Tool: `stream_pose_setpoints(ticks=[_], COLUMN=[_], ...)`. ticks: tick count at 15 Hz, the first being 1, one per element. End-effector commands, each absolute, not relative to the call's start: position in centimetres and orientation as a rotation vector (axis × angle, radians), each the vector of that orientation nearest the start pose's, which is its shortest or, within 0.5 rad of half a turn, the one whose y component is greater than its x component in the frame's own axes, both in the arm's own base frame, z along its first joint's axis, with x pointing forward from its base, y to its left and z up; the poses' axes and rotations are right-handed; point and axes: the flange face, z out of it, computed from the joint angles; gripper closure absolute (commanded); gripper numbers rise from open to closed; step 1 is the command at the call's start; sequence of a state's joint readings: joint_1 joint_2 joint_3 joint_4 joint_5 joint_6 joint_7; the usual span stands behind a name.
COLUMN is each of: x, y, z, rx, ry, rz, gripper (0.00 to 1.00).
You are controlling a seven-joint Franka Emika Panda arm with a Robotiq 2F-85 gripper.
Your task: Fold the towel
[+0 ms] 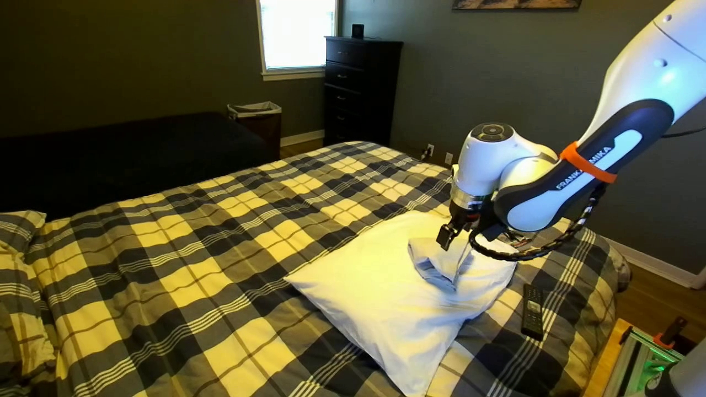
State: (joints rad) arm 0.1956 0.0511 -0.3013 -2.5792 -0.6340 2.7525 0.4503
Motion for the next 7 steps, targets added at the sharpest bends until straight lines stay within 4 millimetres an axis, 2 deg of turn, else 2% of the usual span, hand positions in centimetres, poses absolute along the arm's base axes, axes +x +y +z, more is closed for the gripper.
stream_pose_setpoints(ticks=[1,2,4,7], x=[43.9,45.1,44.8,44.6], y=[-3.8,-3.1,-3.8,-4.0], z=[27.2,26.3,27.1,27.2], rx=[-3.398,-3.4,-3.399,-3.398], ry=[0.079,0.019,0.055,0.063], rz=[-0.269,-0.278,-0.291,-0.291], gripper=[0.0,0.01,0.0,0.0])
